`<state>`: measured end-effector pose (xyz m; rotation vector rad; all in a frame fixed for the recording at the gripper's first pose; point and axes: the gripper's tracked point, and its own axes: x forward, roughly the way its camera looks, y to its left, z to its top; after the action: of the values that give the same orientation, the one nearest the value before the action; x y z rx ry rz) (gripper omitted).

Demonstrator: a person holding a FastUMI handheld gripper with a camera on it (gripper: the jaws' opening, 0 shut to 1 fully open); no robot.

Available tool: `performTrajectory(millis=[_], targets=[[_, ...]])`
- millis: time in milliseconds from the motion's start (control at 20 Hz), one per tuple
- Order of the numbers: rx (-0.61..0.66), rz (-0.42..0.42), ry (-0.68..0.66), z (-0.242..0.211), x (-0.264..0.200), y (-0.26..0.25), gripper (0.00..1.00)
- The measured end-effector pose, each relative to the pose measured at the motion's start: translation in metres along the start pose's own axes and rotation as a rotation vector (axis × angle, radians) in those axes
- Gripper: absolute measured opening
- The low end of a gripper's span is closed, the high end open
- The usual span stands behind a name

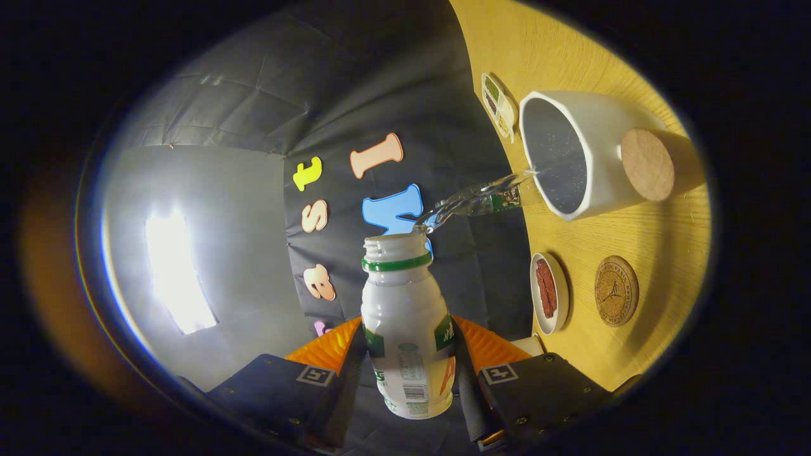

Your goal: Take the bottle from table, then pour the juice into the cup, finally place the bottle on the coaster

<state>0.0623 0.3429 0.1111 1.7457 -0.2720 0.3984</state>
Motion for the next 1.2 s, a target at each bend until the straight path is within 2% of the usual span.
performTrajectory(millis=[1200], targets=[[0.07,0.036,-0.022,-0.001,0.003,0.015,0.69]])
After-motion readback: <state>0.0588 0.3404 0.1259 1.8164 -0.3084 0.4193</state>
